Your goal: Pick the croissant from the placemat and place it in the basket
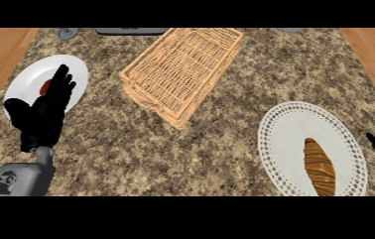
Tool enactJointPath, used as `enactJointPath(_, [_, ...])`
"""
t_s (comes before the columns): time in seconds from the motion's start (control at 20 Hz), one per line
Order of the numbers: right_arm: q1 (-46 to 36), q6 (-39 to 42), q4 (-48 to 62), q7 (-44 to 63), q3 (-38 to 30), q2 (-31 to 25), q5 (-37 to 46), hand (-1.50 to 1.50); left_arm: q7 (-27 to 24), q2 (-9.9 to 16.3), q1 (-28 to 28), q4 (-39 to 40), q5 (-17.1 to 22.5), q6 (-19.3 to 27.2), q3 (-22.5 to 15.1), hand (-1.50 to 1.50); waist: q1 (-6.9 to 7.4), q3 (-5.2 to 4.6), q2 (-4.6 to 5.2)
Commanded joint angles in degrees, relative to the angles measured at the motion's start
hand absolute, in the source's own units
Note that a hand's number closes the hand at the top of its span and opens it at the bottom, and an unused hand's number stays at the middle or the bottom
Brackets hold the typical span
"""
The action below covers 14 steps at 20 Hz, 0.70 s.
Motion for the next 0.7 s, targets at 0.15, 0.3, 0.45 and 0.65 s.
enactJointPath(0.15, [-0.37,0.13,-0.75,-1.91,0.5,4.82,3.86,-1.5,0.72,-1.32,2.33,-2.32,-1.95,-2.86,2.4,0.0,0.06,-0.02,-0.02])
enactJointPath(0.3, [0.81,-0.79,-0.02,-4.1,0.19,6.72,6.01,-1.5,-0.8,-3.89,-2.79,3.26,-3.35,-2.73,3.2,0.0,-0.16,-0.02,0.02])
enactJointPath(0.45, [2.08,2.51,3.26,-9.22,-4.66,4.22,2.23,-1.5,0.75,-4.38,-2.15,1.54,-4.72,-2.65,3.09,0.0,-0.18,-0.01,-0.01])
enactJointPath(0.65, [-1.24,3.38,-0.14,-2.22,-1.88,7.26,6.28,-1.5,-2.21,-4.63,2.52,-0.16,-4.81,-5.81,5.43,0.0,0.0,-0.03,-0.01])
